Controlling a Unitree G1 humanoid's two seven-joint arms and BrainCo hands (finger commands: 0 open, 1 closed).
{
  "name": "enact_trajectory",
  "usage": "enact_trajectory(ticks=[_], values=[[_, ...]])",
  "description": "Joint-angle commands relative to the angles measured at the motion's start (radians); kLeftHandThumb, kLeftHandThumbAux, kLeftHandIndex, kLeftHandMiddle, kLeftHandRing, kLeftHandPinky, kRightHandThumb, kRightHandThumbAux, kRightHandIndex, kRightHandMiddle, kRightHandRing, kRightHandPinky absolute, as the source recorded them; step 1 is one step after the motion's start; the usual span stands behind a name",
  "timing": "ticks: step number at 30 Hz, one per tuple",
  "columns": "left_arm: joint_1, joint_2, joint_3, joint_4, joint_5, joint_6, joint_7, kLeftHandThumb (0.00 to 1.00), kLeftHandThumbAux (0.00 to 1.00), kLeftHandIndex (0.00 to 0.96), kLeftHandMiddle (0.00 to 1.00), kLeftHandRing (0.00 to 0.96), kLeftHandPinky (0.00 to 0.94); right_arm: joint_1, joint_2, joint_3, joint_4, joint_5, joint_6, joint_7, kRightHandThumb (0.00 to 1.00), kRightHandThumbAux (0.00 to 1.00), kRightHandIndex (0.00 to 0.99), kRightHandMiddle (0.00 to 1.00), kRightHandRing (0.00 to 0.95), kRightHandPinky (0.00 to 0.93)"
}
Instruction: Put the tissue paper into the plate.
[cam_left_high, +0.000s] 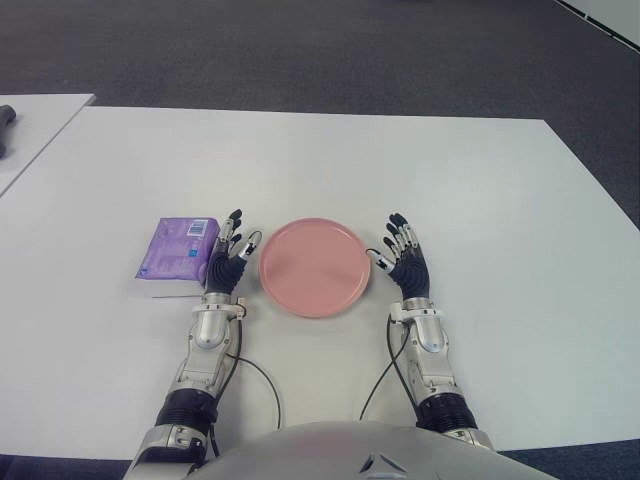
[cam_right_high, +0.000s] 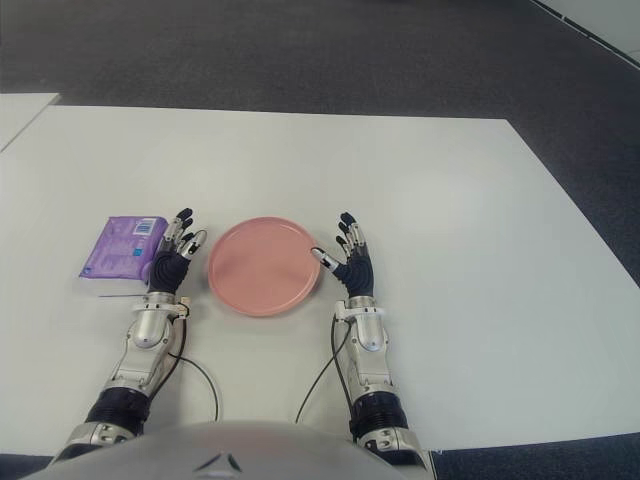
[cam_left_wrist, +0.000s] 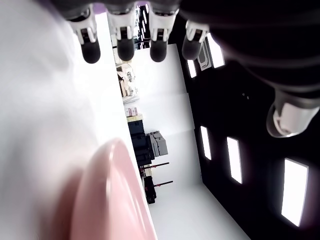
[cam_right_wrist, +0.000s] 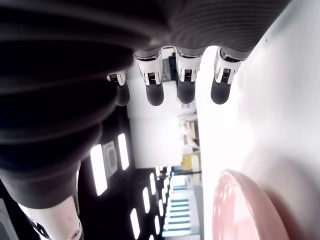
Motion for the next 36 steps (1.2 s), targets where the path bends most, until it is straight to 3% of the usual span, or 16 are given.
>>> enact_trajectory(ticks=[1, 20, 26, 36], values=[[0.006, 0.005, -0.004, -0.006, 0.003, 0.026, -0.019, 0.0, 0.394, 0.0, 0.0, 0.0, 0.0, 0.036, 0.009, -0.004, 0.068, -0.005, 0.019, -0.011, 0.083, 0.764, 0.049, 0.039, 0.042, 0.081], [0.01, 0.001, -0.017, -0.037, -0.003, 0.024, -0.05, 0.0, 0.382, 0.0, 0.0, 0.0, 0.0, 0.022, 0.013, 0.001, 0.094, -0.007, 0.008, -0.012, 0.082, 0.754, 0.05, 0.04, 0.04, 0.078], [0.006, 0.007, -0.027, -0.163, 0.004, 0.097, -0.078, 0.0, 0.386, 0.0, 0.0, 0.0, 0.0, 0.017, 0.014, 0.004, 0.1, -0.01, 0.011, -0.014, 0.084, 0.754, 0.05, 0.04, 0.041, 0.08], [-0.016, 0.032, -0.031, -0.251, -0.022, 0.103, -0.142, 0.0, 0.37, 0.0, 0.0, 0.0, 0.0, 0.007, 0.016, 0.007, 0.114, -0.016, 0.007, -0.018, 0.083, 0.747, 0.047, 0.037, 0.039, 0.079]])
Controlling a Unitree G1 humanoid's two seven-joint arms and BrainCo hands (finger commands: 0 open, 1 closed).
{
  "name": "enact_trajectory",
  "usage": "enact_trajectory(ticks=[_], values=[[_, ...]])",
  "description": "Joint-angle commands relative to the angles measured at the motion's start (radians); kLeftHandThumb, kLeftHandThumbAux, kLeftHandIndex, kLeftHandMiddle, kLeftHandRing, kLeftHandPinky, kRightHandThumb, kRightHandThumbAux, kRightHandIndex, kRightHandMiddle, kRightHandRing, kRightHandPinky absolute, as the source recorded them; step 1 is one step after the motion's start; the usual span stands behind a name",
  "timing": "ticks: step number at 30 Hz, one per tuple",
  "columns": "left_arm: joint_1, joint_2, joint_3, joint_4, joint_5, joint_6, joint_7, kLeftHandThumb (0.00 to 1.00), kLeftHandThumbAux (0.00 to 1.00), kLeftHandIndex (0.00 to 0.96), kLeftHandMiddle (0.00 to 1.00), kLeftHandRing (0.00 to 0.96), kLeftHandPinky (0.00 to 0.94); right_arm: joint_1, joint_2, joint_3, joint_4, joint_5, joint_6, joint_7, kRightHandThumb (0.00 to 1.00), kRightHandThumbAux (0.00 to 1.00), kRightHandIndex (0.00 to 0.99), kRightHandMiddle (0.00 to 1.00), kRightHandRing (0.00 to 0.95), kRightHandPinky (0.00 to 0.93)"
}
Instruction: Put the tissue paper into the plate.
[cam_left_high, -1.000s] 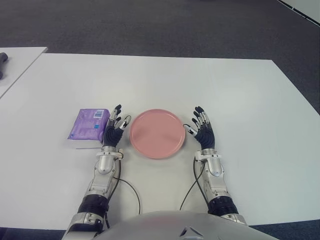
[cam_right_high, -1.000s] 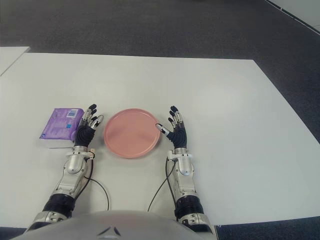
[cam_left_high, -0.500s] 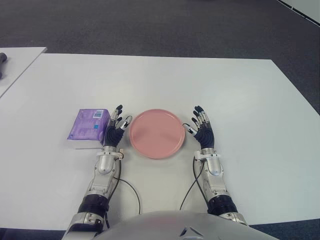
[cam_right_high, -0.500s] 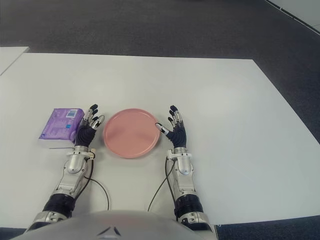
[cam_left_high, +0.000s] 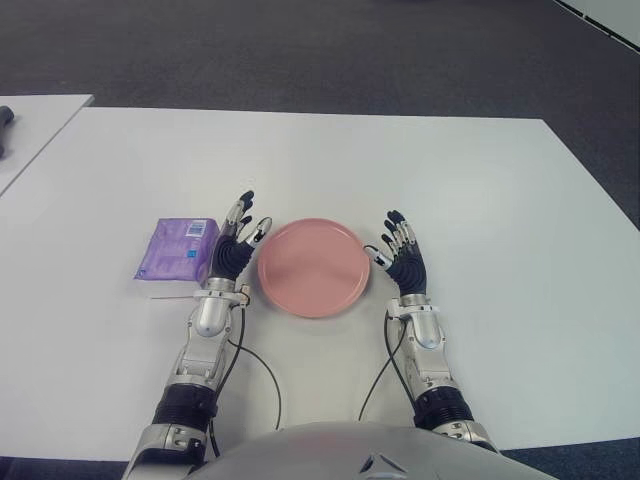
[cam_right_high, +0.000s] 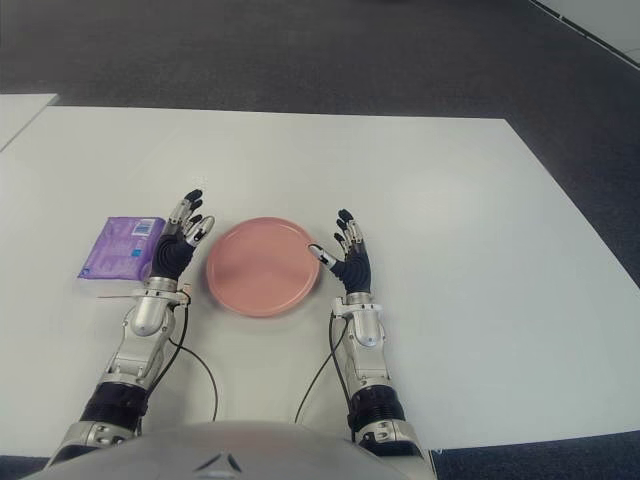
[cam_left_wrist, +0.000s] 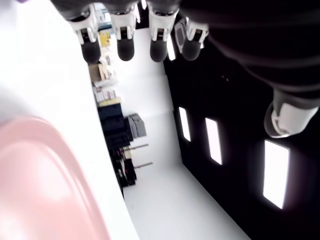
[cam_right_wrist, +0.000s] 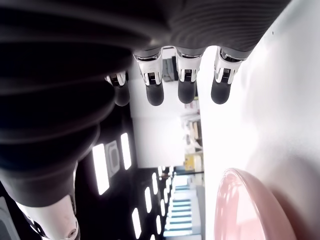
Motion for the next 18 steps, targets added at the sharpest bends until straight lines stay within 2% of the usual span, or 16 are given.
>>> enact_trajectory(ticks=[1, 4, 11, 18], values=[[-0.018, 0.018, 0.002, -0.039, -0.018, 0.008, -0.035, 0.0, 0.37, 0.0, 0.0, 0.0, 0.0, 0.041, 0.016, 0.002, 0.066, -0.003, 0.033, -0.006, 0.083, 0.746, 0.047, 0.037, 0.039, 0.079], [-0.022, 0.02, 0.005, -0.053, -0.016, 0.007, -0.038, 0.0, 0.371, 0.0, 0.0, 0.0, 0.0, 0.039, 0.017, 0.002, 0.069, -0.002, 0.032, -0.006, 0.084, 0.747, 0.047, 0.037, 0.039, 0.08], [-0.022, 0.023, -0.004, -0.256, -0.01, 0.151, -0.054, 0.0, 0.392, 0.0, 0.0, 0.0, 0.0, 0.036, 0.018, 0.002, 0.078, 0.001, 0.026, -0.003, 0.086, 0.751, 0.045, 0.037, 0.041, 0.083], [-0.038, 0.033, 0.001, -0.288, -0.007, 0.208, -0.061, 0.0, 0.411, 0.0, 0.0, 0.0, 0.0, 0.034, 0.018, 0.002, 0.082, 0.001, 0.02, -0.002, 0.085, 0.749, 0.043, 0.036, 0.042, 0.084]])
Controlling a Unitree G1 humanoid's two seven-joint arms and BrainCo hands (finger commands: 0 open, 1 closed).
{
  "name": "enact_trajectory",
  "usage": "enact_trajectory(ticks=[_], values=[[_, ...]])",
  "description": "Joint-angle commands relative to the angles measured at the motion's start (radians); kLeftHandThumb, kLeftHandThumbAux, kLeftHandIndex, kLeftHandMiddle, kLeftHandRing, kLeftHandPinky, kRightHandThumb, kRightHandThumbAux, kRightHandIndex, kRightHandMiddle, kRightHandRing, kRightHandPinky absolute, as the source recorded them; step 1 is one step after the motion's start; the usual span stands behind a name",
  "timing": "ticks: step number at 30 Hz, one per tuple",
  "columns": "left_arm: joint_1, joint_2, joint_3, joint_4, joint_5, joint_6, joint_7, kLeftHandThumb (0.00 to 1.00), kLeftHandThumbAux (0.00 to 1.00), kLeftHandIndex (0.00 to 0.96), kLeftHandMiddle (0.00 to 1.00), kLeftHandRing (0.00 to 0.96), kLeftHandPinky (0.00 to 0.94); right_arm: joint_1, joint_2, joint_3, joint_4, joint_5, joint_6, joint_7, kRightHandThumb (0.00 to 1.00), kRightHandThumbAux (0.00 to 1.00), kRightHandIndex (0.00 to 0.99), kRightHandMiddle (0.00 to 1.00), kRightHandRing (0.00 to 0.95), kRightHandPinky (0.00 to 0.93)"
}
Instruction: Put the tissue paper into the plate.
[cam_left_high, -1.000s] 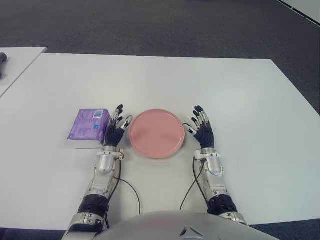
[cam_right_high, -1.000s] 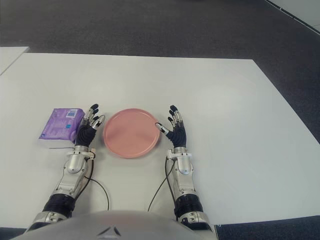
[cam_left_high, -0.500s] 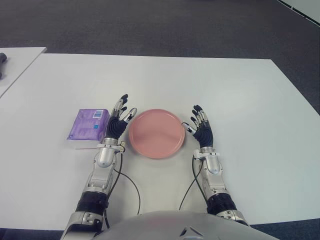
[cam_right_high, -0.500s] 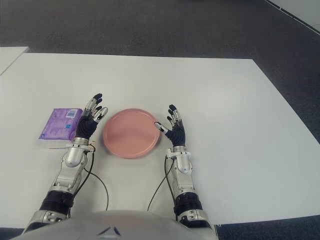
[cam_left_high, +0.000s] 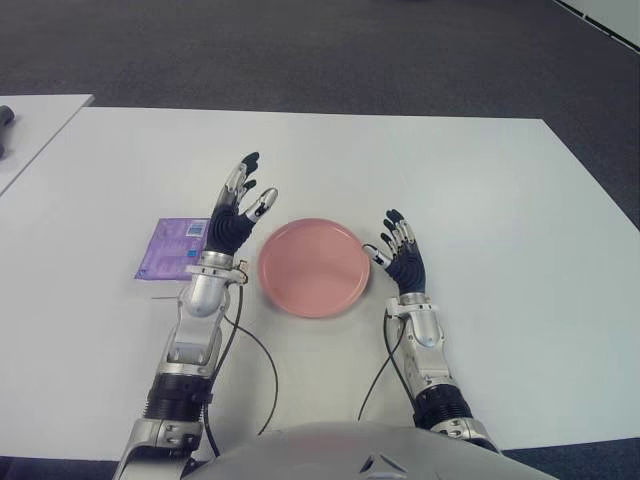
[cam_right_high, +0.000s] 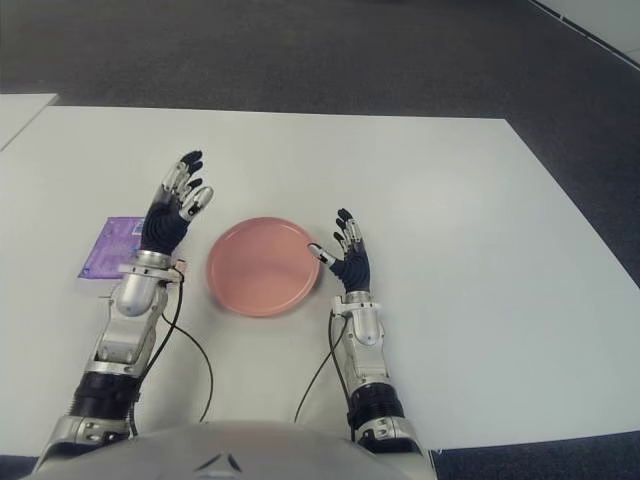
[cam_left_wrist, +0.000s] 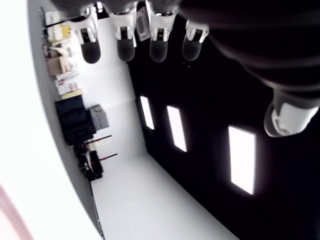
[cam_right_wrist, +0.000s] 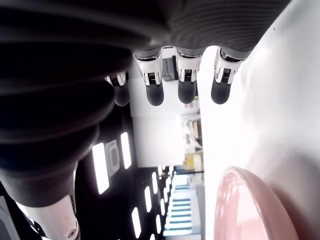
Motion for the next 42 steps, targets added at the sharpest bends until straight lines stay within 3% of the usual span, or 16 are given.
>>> enact_trajectory(ticks=[1, 9, 17, 20, 22, 28, 34, 42], values=[[-0.008, 0.017, 0.006, -0.001, 0.002, 0.05, -0.02, 0.0, 0.412, 0.0, 0.0, 0.0, 0.0, 0.047, 0.018, 0.002, 0.066, 0.001, 0.025, -0.001, 0.085, 0.749, 0.043, 0.036, 0.042, 0.084], [-0.095, 0.106, 0.038, -0.126, 0.028, 0.181, -0.066, 0.0, 0.437, 0.0, 0.0, 0.0, 0.0, 0.044, 0.021, 0.0, 0.073, 0.006, 0.021, 0.002, 0.083, 0.758, 0.044, 0.038, 0.043, 0.084], [-0.1, 0.295, 0.088, -0.345, 0.154, 0.442, -0.18, 0.003, 0.441, 0.0, 0.0, 0.0, 0.0, 0.043, 0.022, 0.001, 0.087, 0.002, 0.012, 0.001, 0.087, 0.756, 0.042, 0.036, 0.041, 0.082], [-0.091, 0.405, 0.078, -0.432, 0.365, 0.529, -0.214, 0.01, 0.416, 0.0, 0.0, 0.0, 0.0, 0.038, 0.024, -0.001, 0.1, 0.003, 0.007, -0.001, 0.089, 0.752, 0.042, 0.036, 0.04, 0.081], [-0.087, 0.446, 0.056, -0.453, 0.493, 0.56, -0.212, 0.011, 0.399, 0.0, 0.0, 0.0, 0.0, 0.034, 0.025, -0.002, 0.108, 0.003, 0.005, -0.002, 0.092, 0.75, 0.043, 0.036, 0.04, 0.081], [-0.088, 0.507, -0.003, -0.44, 0.839, 0.644, -0.198, 0.002, 0.364, 0.0, 0.0, 0.0, 0.0, 0.021, 0.029, -0.004, 0.132, -0.003, 0.01, -0.014, 0.103, 0.742, 0.043, 0.036, 0.037, 0.071], [-0.087, 0.524, -0.037, -0.363, 1.134, 0.759, -0.262, 0.0, 0.353, 0.0, 0.0, 0.0, 0.0, 0.014, 0.02, 0.006, 0.135, -0.016, 0.04, -0.014, 0.111, 0.725, 0.038, 0.022, 0.014, 0.052], [-0.064, 0.503, -0.036, -0.277, 1.326, 0.848, -0.334, 0.014, 0.338, 0.0, 0.0, 0.0, 0.0, 0.02, 0.016, 0.011, 0.122, -0.011, 0.07, -0.006, 0.106, 0.741, 0.037, 0.021, 0.013, 0.052]])
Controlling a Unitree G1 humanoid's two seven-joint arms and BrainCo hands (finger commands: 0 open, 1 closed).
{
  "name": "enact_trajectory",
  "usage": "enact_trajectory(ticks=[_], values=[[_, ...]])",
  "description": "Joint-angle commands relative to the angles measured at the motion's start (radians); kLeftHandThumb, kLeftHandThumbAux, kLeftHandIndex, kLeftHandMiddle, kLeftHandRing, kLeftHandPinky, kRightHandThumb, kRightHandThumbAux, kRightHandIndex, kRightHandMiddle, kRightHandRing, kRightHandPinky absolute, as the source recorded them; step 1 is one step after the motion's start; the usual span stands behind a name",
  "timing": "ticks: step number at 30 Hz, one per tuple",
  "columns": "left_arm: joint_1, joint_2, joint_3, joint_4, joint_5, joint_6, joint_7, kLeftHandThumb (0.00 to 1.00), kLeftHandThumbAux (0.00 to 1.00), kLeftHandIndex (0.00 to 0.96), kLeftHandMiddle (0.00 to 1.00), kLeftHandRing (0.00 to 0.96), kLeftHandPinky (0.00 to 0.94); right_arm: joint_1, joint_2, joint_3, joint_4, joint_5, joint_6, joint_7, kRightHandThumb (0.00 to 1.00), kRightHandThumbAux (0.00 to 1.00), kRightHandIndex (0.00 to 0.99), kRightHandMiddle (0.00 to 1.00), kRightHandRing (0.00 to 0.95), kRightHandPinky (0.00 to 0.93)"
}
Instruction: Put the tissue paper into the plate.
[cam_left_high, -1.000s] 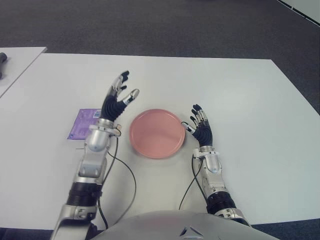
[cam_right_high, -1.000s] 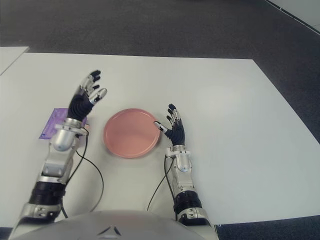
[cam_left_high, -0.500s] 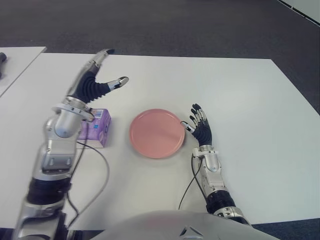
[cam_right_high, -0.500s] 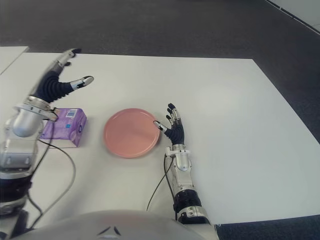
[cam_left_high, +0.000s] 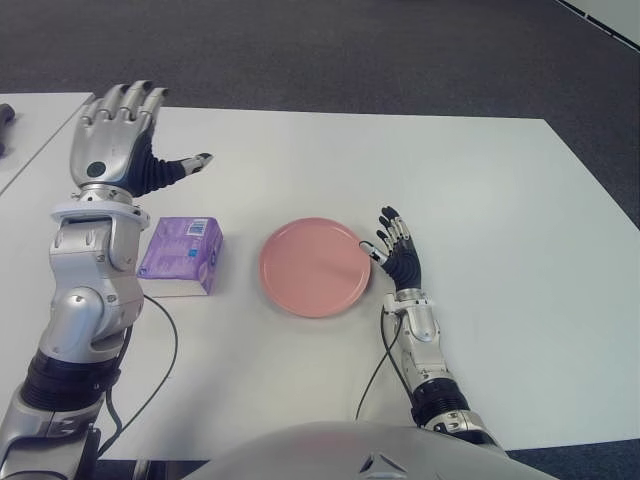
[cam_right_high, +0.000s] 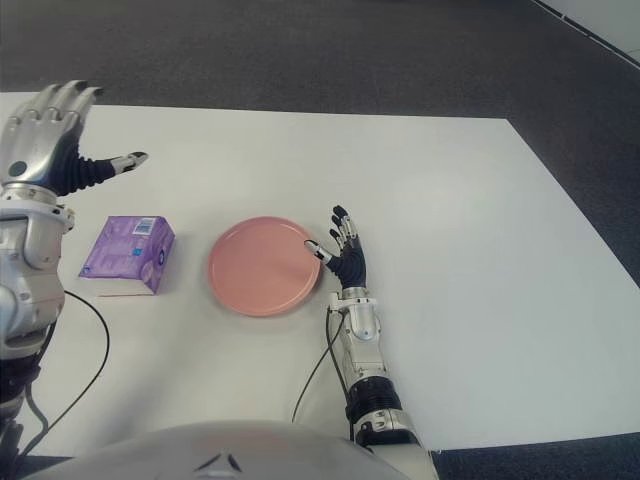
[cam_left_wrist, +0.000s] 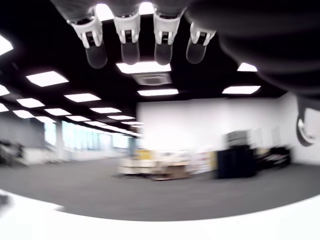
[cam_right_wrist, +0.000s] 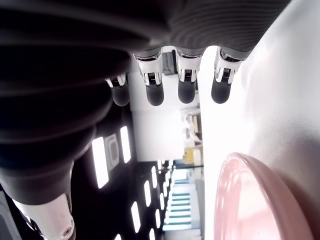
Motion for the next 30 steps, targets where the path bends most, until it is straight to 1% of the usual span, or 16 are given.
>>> enact_trajectory(ticks=[1, 6, 15, 19, 22, 24, 30], values=[[0.041, -0.009, -0.034, 0.102, 0.219, 0.087, -0.119, 0.018, 0.336, 0.0, 0.0, 0.0, 0.0, 0.062, 0.018, 0.002, 0.081, -0.002, 0.08, -0.005, 0.104, 0.743, 0.037, 0.021, 0.013, 0.051], [0.032, -0.017, -0.039, 0.154, 0.335, 0.114, -0.252, 0.028, 0.308, 0.0, 0.0, 0.0, 0.0, 0.054, 0.023, -0.002, 0.116, -0.003, 0.037, -0.02, 0.089, 0.75, 0.033, 0.01, 0.002, 0.041], [0.054, -0.042, -0.033, 0.16, 0.409, 0.116, -0.344, 0.023, 0.267, 0.0, 0.0, 0.0, 0.0, 0.035, 0.016, -0.008, 0.17, 0.004, -0.028, -0.007, 0.087, 0.734, 0.03, 0.004, 0.0, 0.034], [0.089, -0.057, -0.043, 0.177, 0.429, 0.111, -0.346, 0.016, 0.249, 0.0, 0.0, 0.0, 0.0, 0.023, 0.011, -0.017, 0.211, 0.017, -0.076, 0.023, 0.084, 0.723, 0.031, 0.003, 0.0, 0.033], [0.1, -0.073, -0.066, 0.232, 0.438, 0.107, -0.322, 0.01, 0.236, 0.0, 0.0, 0.0, 0.0, 0.016, 0.01, -0.027, 0.235, 0.025, -0.104, 0.045, 0.08, 0.714, 0.033, 0.002, 0.0, 0.034], [0.102, -0.072, -0.075, 0.256, 0.446, 0.1, -0.323, 0.004, 0.224, 0.0, 0.0, 0.0, 0.0, 0.01, 0.012, -0.034, 0.252, 0.03, -0.122, 0.057, 0.076, 0.708, 0.036, 0.002, 0.0, 0.035], [0.129, -0.079, -0.088, 0.268, 0.452, 0.1, -0.31, 0.0, 0.196, 0.0, 0.0, 0.0, 0.0, -0.004, 0.015, -0.056, 0.293, 0.046, -0.156, 0.091, 0.071, 0.715, 0.04, 0.005, 0.0, 0.044]])
